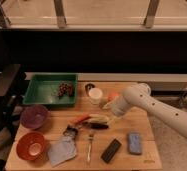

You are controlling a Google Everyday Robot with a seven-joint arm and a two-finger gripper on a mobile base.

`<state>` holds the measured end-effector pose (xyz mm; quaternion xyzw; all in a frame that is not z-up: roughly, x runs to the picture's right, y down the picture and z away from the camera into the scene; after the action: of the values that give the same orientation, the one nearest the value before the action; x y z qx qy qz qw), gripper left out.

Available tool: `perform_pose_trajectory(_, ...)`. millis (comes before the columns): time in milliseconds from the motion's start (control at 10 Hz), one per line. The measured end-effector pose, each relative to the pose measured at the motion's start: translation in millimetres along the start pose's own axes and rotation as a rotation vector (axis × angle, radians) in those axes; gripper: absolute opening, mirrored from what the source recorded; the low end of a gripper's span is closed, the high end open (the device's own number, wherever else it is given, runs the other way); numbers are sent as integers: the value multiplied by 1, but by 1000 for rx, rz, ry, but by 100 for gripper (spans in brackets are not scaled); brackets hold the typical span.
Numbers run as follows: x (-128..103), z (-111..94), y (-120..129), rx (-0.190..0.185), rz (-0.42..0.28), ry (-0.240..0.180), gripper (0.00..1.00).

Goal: Place banana in table surface

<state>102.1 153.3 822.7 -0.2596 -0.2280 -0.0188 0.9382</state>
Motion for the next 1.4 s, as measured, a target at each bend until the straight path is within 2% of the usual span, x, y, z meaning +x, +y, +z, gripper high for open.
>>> perform_pose_trajectory(300,6,26,2,-25,19,-24,64)
perform_pose_trajectory(400,8,31,2,-26,28,-34,60)
perform_pose_trajectory(600,9,36,2,-27,32,-44,43)
perform_pose_trajectory(900,9,35,2,-26,29,-43,10)
perform_pose_trajectory(1000,8,35,1,-27,28,-44,2)
perform_pose_trajectory(1400,10,41,1,-28,10,-53,0)
